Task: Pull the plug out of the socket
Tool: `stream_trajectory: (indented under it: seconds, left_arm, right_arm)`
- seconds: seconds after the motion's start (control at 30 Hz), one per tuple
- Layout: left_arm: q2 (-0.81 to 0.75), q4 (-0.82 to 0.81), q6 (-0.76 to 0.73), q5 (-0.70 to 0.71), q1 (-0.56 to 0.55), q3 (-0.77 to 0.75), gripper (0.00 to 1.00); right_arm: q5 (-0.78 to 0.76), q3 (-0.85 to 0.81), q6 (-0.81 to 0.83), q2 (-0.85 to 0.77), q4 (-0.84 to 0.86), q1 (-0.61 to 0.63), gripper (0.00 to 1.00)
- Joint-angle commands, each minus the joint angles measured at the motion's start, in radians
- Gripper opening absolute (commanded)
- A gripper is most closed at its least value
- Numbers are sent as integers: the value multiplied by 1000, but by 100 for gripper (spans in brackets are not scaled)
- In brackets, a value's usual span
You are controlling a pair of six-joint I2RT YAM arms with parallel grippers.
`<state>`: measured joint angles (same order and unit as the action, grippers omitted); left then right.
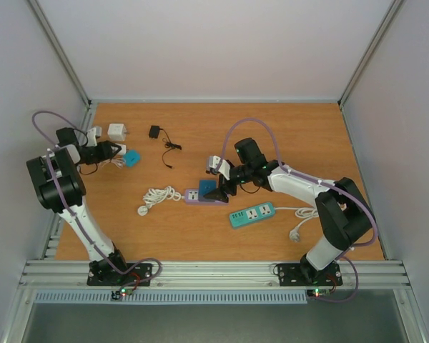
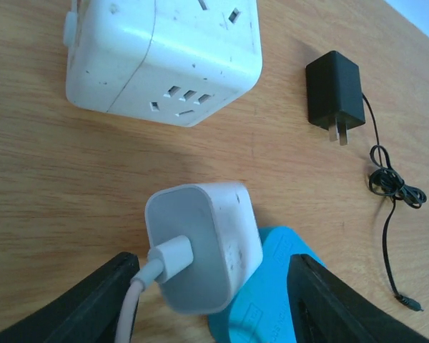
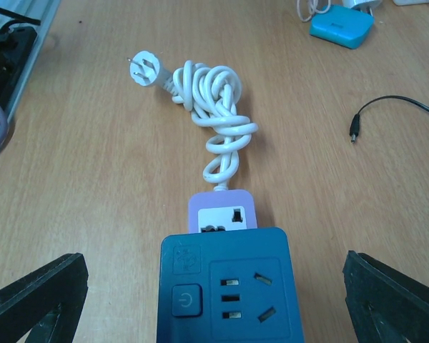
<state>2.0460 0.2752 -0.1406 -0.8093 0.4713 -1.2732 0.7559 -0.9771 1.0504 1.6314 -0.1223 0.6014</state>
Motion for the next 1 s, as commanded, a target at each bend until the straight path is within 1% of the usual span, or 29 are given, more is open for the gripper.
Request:
stream_trajectory:
  seconds: [0.0, 0.2, 0.33, 0.5, 0.63, 0.73, 0.87, 0.97]
  left_arm:
    - [11, 6, -7, 15, 12, -30, 61]
    - [-14, 10, -14, 77, 31, -25, 71]
    - [-50, 13, -46, 117, 33, -12, 80]
    - [-99, 27, -77, 119, 36, -9, 87]
    - [-178, 20, -131, 88, 35, 14, 93]
    - [-245, 47, -202, 56, 32, 26, 99]
    - [-322, 142, -356, -1, 3, 38, 100]
    - [-381, 234, -510, -17, -53, 54, 100]
  right_arm:
    - [5, 2, 17, -34, -19, 2, 99]
    - [6, 2, 19, -41, -26, -2, 99]
    - [13, 10, 21, -55, -31, -11, 99]
    - [29, 26, 29, -73, -48, -36, 98]
    - [36, 54, 51, -94, -63, -65, 98]
    - [41, 78, 69, -110, -77, -90, 99]
    - [42, 105, 101, -123, -95, -119, 99]
    - [43, 122, 117, -125, -99, -131, 99]
